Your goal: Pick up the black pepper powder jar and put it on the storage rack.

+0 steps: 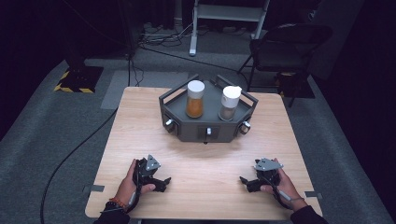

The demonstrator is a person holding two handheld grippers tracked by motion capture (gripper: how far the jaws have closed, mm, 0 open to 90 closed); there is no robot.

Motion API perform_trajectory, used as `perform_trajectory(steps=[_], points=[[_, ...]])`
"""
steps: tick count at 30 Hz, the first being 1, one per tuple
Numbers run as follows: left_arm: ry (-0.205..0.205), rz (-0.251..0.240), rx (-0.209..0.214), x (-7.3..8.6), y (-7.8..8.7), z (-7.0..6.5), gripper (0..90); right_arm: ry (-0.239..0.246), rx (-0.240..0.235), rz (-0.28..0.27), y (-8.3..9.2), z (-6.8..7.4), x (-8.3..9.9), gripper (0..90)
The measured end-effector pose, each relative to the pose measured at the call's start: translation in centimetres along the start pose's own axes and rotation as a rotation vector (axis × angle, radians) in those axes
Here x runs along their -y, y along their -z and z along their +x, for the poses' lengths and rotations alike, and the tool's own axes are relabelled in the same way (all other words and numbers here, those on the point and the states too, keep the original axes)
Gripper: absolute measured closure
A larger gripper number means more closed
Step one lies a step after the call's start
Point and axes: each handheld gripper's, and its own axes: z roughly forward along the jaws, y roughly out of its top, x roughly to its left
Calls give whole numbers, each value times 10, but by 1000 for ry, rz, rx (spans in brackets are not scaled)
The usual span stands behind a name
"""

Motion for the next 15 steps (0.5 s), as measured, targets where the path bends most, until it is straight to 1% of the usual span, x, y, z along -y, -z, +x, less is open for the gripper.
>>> perform_trajectory(steps=[2,3,4,6,9,15], points=[[0,0,0,0,0,0,4,-21,-27,12,0,-8,0,3],[0,0,0,0,0,0,4,-21,-27,12,0,-8,0,3],[0,0,-1,0,0,0,4,-35,-37,18,0,-12,-1,3],[0,0,0,0,0,0,4,-68,-72,36,0,-22,-1,2],[0,1,0,0,0,0,4,-66,-78,37,0,-25,0,3],[-2,1,0,-1,0,0,4,-66,-78,37,0,-25,0,2]])
